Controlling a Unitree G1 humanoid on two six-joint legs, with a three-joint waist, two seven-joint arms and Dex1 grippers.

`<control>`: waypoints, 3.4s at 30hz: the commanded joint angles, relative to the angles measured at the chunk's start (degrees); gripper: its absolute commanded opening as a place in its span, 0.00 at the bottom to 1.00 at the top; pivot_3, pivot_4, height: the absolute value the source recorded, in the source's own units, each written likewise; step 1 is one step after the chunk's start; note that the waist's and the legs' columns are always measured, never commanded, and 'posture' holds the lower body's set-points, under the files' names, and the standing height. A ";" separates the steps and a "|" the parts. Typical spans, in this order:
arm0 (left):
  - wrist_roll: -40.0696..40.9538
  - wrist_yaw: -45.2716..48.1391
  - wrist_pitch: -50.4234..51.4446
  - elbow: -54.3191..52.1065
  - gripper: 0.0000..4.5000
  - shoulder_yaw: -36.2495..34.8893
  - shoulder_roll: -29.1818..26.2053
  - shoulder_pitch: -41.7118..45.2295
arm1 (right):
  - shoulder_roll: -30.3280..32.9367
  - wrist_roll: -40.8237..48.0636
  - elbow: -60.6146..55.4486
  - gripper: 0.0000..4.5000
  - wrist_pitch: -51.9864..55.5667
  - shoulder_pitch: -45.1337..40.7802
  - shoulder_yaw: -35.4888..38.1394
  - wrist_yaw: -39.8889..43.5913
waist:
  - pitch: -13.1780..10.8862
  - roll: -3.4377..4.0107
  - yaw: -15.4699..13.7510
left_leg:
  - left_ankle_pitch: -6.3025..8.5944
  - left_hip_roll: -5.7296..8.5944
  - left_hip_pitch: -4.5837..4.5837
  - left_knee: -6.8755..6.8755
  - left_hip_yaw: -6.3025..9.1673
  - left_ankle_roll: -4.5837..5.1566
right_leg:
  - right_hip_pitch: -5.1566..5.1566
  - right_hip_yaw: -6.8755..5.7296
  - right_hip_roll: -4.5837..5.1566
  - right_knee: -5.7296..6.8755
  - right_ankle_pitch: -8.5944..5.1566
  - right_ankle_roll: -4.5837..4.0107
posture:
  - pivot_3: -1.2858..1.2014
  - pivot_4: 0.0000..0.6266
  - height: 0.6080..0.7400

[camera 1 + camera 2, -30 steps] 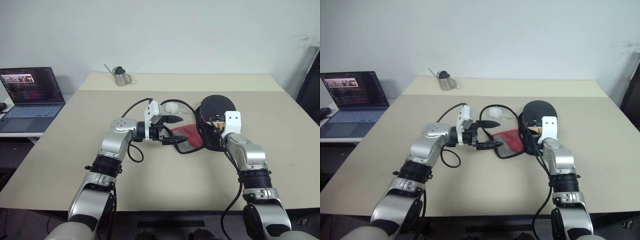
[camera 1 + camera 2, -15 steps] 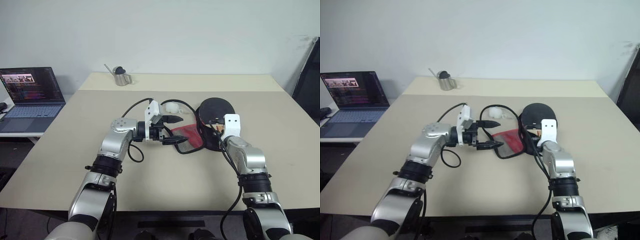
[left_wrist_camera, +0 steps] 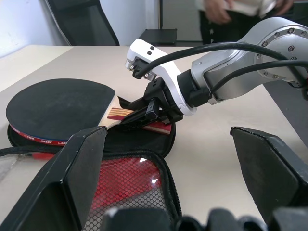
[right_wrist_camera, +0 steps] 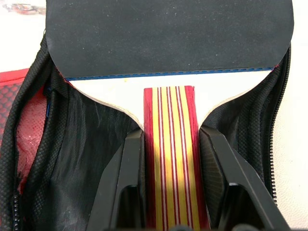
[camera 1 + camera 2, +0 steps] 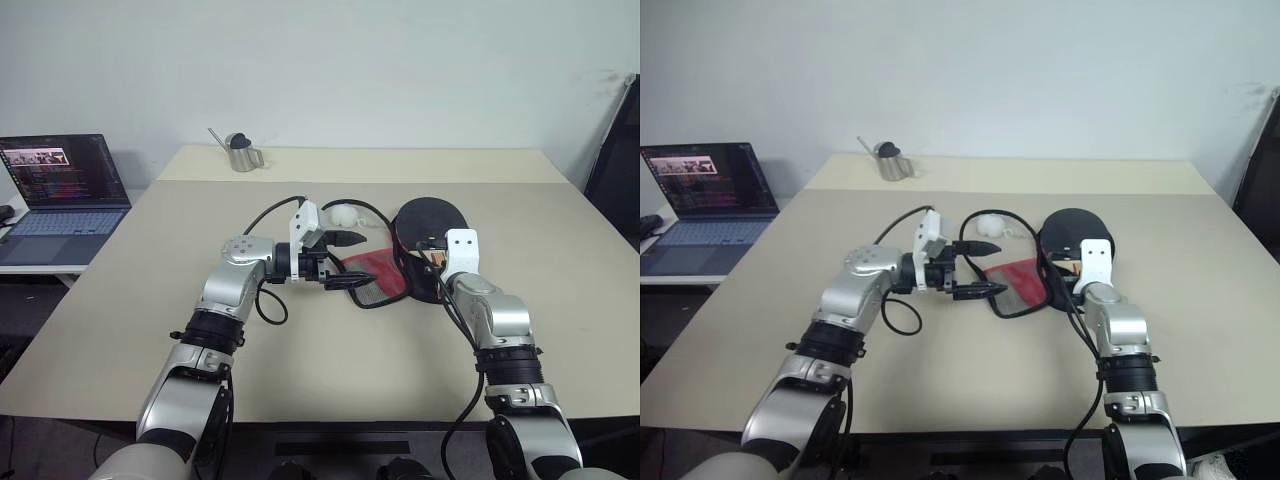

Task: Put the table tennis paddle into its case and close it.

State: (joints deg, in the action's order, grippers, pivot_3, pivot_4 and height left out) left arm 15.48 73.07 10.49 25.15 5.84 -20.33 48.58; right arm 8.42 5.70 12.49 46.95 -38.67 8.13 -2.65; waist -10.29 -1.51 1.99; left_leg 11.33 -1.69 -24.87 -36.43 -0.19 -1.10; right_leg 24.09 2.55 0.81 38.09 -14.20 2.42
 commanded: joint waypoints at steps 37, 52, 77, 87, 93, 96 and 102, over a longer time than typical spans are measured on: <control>0.16 -0.11 -1.15 -0.53 1.00 -0.20 -0.11 1.55 | -0.47 -0.07 -1.56 0.36 0.47 -0.99 1.06 -0.60 | 0.00 0.00 0.00 | 0.00 0.00 0.00 0.00 0.00 0.00 | 0.00 0.00 0.00 0.00 0.00 0.00 | 0.52 0.24 1.00; 0.04 0.00 -1.64 0.13 1.00 -0.10 -0.11 1.91 | -0.64 0.30 -1.35 0.36 0.90 -0.95 1.07 -0.23 | 0.00 0.00 -0.03 | 0.00 0.01 0.00 -0.01 -0.01 0.00 | -0.01 0.01 0.01 0.00 0.00 0.00 | 0.52 0.24 1.00; 0.04 0.16 -1.49 0.02 1.00 -0.02 -0.46 1.63 | -1.59 1.10 -4.64 0.36 -1.06 -0.37 1.43 0.42 | 0.00 0.00 0.02 | 0.00 0.00 0.00 0.00 -0.01 0.00 | 0.00 0.00 0.00 0.01 0.00 0.00 | 0.52 0.24 1.00; 0.36 -1.04 -0.19 0.22 1.00 -0.61 -0.68 1.00 | 0.62 1.04 -8.28 0.36 -0.40 0.92 1.14 1.93 | 0.00 0.00 -0.02 | 0.00 0.01 0.00 -0.01 0.00 0.00 | 0.00 0.00 0.01 0.01 0.00 0.00 | 0.52 0.24 1.00; 0.26 -1.97 -0.41 0.51 1.00 -0.67 -0.55 0.85 | 4.99 0.35 -17.28 0.36 1.40 3.72 -1.23 5.17 | 0.00 0.00 -0.09 | 0.00 0.04 -0.02 -0.01 -0.04 0.00 | 0.00 0.02 0.05 0.00 0.00 0.01 | 0.52 0.24 1.00; 0.38 -2.11 -0.78 0.72 1.00 -0.74 -0.46 0.81 | 4.62 2.69 -22.16 0.45 3.24 4.35 2.38 4.83 | 0.00 0.00 0.07 | 0.00 0.01 0.00 -0.02 -0.01 0.00 | 0.00 0.01 0.01 0.01 0.00 0.01 | 0.52 0.24 1.00; 0.58 -2.10 -1.14 1.19 1.00 -0.78 -0.09 0.96 | 7.02 2.89 -25.09 0.82 4.65 6.31 1.89 6.57 | 0.00 0.00 -0.08 | 0.00 -0.02 0.02 -0.08 0.05 0.00 | -0.04 -0.03 -0.04 0.04 0.00 0.01 | 0.52 0.24 1.00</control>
State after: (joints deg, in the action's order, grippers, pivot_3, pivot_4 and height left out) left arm 15.34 70.81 10.45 27.16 5.91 -20.46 48.71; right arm 15.34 7.95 -9.67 51.68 -32.44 9.49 3.59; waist -10.28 -1.51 1.91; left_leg 11.33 -1.71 -24.85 -36.52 -0.15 -1.10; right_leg 24.05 2.53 0.78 38.13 -14.20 2.43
